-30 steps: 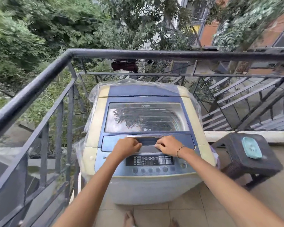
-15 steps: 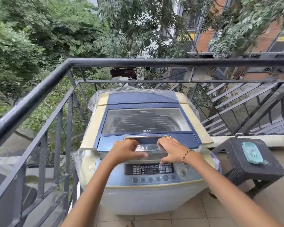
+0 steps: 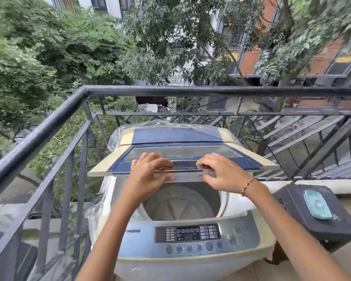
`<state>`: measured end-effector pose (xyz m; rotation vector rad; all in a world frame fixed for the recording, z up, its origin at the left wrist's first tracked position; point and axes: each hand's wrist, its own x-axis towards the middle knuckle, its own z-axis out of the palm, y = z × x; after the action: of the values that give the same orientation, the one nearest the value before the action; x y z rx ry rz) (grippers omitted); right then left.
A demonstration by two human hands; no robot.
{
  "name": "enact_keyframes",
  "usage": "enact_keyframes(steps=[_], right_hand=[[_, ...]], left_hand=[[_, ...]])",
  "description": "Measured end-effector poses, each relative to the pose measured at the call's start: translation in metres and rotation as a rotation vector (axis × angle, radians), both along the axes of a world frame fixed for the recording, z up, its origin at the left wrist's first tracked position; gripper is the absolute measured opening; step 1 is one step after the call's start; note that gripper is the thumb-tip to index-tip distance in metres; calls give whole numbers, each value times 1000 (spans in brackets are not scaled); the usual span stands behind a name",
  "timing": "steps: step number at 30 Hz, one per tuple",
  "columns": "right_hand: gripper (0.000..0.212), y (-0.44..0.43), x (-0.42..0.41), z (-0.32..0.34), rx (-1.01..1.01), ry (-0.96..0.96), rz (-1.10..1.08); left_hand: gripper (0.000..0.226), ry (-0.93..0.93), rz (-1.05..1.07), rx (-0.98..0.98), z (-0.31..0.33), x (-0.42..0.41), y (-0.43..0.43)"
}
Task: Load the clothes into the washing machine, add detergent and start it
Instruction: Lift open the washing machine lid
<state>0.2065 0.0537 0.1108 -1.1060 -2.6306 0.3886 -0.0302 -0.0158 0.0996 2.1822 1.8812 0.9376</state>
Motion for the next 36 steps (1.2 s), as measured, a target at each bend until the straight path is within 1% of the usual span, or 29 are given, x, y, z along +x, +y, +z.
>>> enact_keyframes(steps=[2,4,7,10,12,14,15,17,20,22,24,27,32,36], right_hand=[[13,3,-2,8,-2,53,-27],[18,6,-3,15,7,102,-63],[28,12,-4,24,95,191,-82],[36,19,-6,27,305,275,-124],[38,26,-7,24,533,321,-192],[35,34,-9,19,745,331,-264],[33,39,-12,17,815,333,-300],[28,48,-16,12,886,352,-358],[25,63,-23,12,881,387,-369],[29,74,-27,16,856,383,-359],[34,84,-31,21,830,366,-353],[39,100,-36,28,789,335,-362],[35,136,-46,46,706,304,-379],[33,163,-56,52,664,310,-403]], left_hand=[[24,-45,13,48,3,-2,4],[22,-77,32,101,6,-3,8],[22,-88,79,186,15,-3,17],[20,-108,126,253,26,-3,31],[21,-117,137,279,33,-4,41],[26,-120,125,288,40,-6,53],[26,-114,115,302,43,-8,60],[26,-97,95,328,49,-12,72],[14,-80,48,370,59,-24,93],[13,-69,18,388,66,-31,108],[14,-75,8,412,74,-36,125],[17,-130,61,428,82,-39,148],[21,-105,162,525,88,-38,180],[30,-122,180,499,81,-47,203]])
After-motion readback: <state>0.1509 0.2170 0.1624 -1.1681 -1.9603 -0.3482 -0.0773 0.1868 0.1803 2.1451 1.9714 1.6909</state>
